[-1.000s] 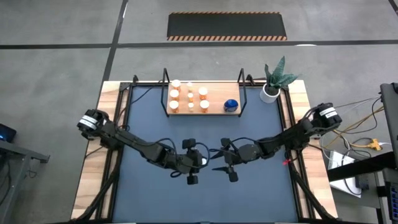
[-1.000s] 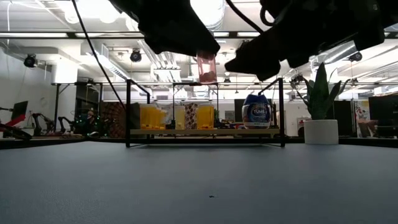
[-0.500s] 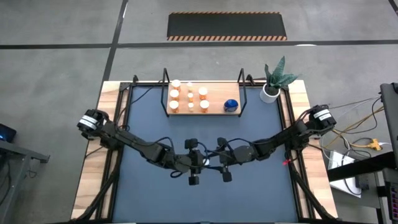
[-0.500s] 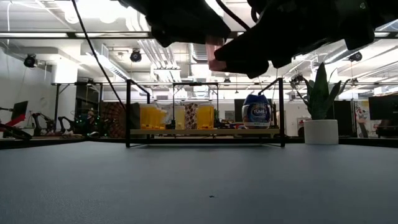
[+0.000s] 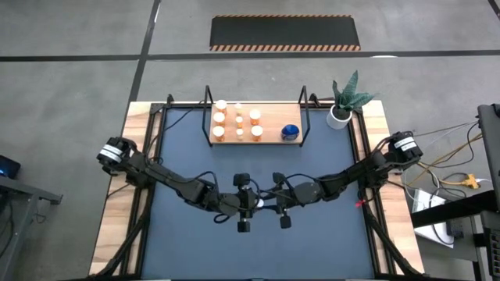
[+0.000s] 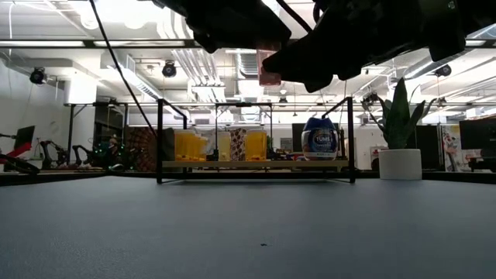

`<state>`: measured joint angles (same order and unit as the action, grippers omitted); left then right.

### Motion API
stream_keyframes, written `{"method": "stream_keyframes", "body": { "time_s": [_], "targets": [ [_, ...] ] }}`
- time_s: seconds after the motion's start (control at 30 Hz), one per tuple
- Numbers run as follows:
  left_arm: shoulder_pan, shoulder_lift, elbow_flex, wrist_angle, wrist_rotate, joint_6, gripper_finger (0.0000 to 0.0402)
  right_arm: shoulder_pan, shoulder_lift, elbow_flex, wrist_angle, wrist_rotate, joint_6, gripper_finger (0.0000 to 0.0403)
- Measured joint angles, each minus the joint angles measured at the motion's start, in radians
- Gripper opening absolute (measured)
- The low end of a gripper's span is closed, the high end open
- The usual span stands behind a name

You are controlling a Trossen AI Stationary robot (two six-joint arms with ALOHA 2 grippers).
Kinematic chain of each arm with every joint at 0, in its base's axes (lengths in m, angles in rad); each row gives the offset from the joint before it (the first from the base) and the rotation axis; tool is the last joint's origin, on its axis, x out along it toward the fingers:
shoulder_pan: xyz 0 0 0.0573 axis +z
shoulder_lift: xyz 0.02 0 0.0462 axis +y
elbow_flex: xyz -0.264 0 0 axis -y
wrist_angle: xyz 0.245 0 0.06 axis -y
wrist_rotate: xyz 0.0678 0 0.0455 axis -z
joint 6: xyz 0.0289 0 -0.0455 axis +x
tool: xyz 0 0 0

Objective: Pick and place medicine bottles onto shelf by color
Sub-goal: Put the red pill bottle on the shelf

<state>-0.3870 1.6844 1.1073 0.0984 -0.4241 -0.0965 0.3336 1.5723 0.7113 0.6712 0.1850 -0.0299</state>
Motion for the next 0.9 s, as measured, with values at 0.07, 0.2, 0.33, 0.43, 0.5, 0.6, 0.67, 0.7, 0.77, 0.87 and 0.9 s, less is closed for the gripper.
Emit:
{"method": "stream_keyframes", "body": {
  "time_s": [0.07,0.2,0.33,0.43,0.5,0.6,0.67,0.7,0.77,0.87,0.9],
  "targets": [
    [0.000,0.000,0.000,0.002,0.000,0.003,0.0111,0.000,0.000,0.000,0.000,-0.001,-0.001,0.0069],
    [0.000,0.000,0.000,0.007,0.000,0.004,0.0111,0.000,0.000,0.000,-0.006,-0.001,-0.005,0.0085],
    [0.000,-0.004,0.000,-0.008,0.000,0.038,0.0121,0.000,-0.001,0.000,-0.037,-0.001,-0.005,0.0103],
    [-0.001,-0.029,-0.002,-0.022,0.000,0.081,0.0135,0.000,-0.007,-0.001,-0.099,0.001,0.004,0.0102],
    [-0.001,-0.050,-0.002,-0.043,-0.001,0.102,0.0145,0.000,-0.013,-0.003,-0.147,0.003,0.015,0.0097],
    [-0.001,-0.079,-0.011,-0.086,-0.001,0.112,0.0156,0.000,-0.031,-0.016,-0.207,0.042,0.040,0.0089],
    [-0.001,-0.094,-0.037,-0.085,-0.001,0.103,0.0159,0.001,-0.046,-0.036,-0.206,0.067,0.058,0.0087],
    [-0.001,-0.094,-0.053,-0.068,-0.001,0.093,0.0159,0.002,-0.051,-0.049,-0.199,0.080,0.067,0.0086],
    [-0.001,-0.094,-0.096,0.007,0.000,0.069,0.0159,0.002,-0.057,-0.080,-0.124,0.087,0.074,0.0087],
    [-0.001,-0.083,-0.180,0.201,0.000,0.047,0.0160,0.003,-0.058,-0.133,0.042,0.087,0.082,0.0090],
    [-0.001,-0.080,-0.216,0.270,0.000,0.047,0.0160,0.002,-0.055,-0.150,0.101,0.087,0.083,0.0090]
  ]
}}
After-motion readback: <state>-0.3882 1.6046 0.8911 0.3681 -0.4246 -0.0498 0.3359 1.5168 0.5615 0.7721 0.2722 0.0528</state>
